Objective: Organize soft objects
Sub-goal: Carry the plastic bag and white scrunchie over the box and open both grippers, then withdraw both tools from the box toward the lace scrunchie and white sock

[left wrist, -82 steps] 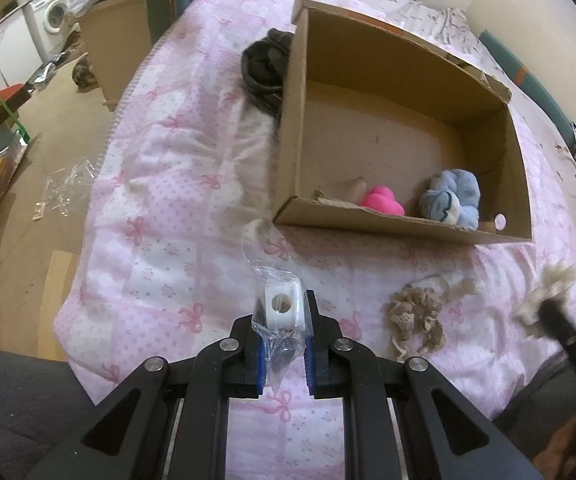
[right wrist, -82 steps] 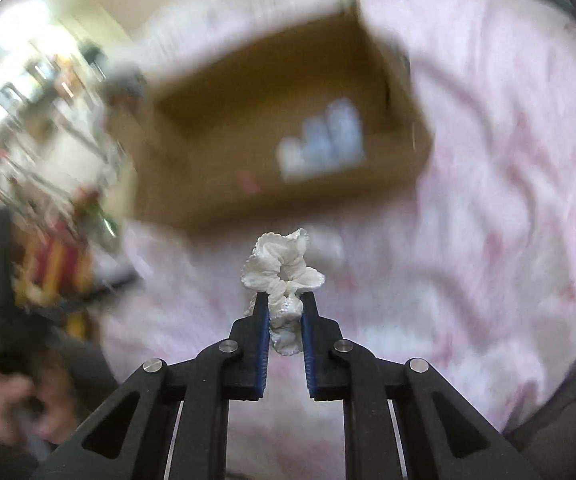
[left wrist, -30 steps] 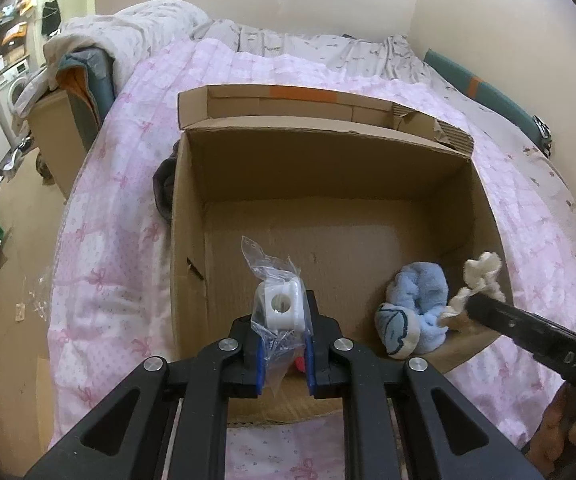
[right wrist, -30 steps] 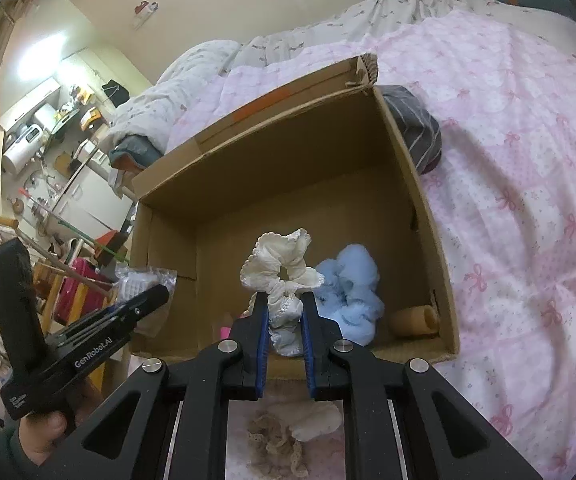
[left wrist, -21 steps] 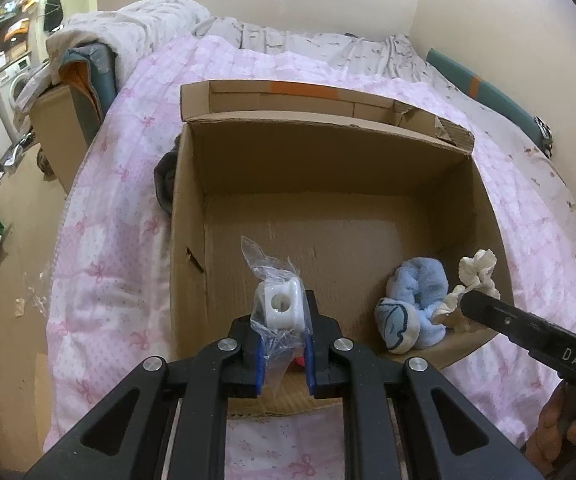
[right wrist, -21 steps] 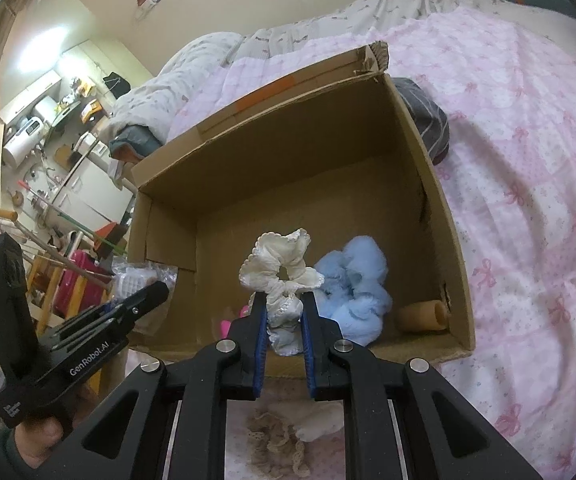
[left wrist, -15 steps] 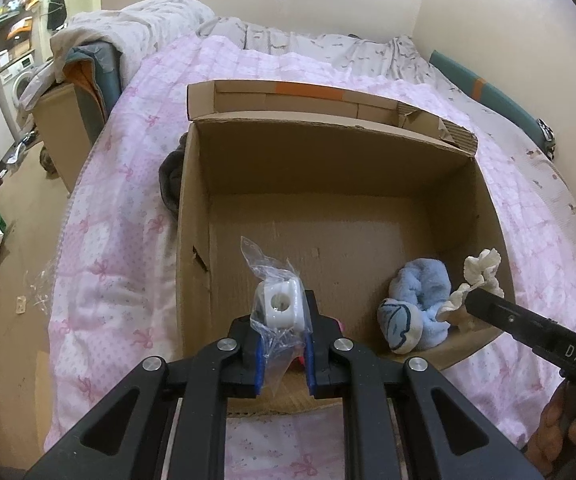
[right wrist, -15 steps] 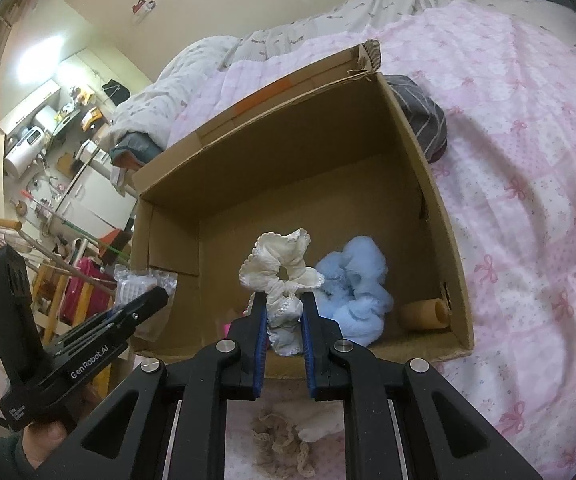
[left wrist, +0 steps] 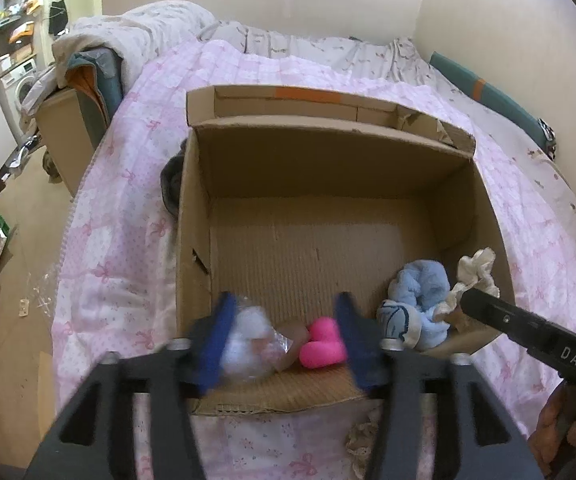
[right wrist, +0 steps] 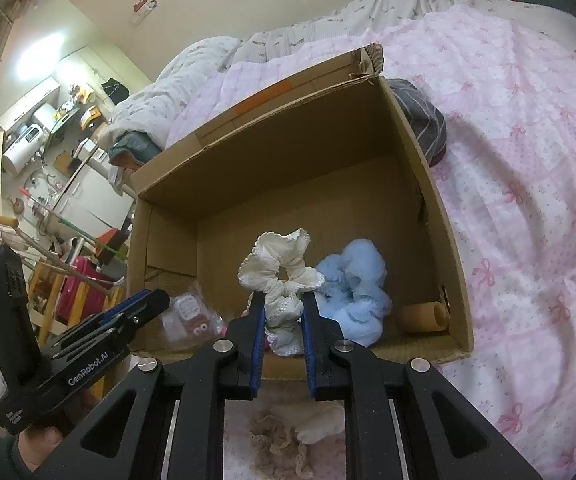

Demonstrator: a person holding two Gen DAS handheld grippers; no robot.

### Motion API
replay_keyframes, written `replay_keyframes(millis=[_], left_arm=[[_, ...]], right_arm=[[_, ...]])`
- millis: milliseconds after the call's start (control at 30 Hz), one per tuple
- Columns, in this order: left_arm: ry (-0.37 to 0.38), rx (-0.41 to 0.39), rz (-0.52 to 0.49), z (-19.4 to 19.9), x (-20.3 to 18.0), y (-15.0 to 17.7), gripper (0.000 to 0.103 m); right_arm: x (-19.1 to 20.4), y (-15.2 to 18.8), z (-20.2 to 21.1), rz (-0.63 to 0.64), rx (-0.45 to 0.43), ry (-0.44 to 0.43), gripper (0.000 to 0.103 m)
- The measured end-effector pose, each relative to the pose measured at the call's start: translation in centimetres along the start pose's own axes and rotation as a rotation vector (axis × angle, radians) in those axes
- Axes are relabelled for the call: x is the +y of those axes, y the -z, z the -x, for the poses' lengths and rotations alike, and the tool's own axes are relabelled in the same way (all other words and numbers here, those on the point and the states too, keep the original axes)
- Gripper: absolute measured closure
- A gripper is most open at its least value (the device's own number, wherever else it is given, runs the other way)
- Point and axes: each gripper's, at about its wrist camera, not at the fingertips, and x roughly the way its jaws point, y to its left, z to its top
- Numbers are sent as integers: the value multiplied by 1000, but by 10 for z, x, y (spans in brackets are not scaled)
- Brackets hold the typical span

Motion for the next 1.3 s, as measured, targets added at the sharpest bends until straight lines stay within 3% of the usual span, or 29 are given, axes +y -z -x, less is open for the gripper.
replay_keyframes(millis=[67, 133, 167, 200, 800, 1300], left_arm=[[4, -14, 8, 3, 1, -1, 41], [-2, -19, 12, 4, 1, -2, 41], [-7, -18, 16, 5, 2, -3, 41], [-5, -17, 20, 5, 3, -3, 41], [-5, -20, 14, 21, 3, 1, 41], [-12, 0, 57, 63, 22, 30, 41]], right_arm=[[0, 0, 0, -7, -1, 6, 74], [-2, 0, 2, -24, -9, 7, 51], [-3, -1, 4, -34, -23, 5, 27], [-3, -1, 6, -40, -38, 5, 21], [-4, -1, 11, -37, -34, 27, 21], [8, 28, 41, -1, -1, 34, 21]])
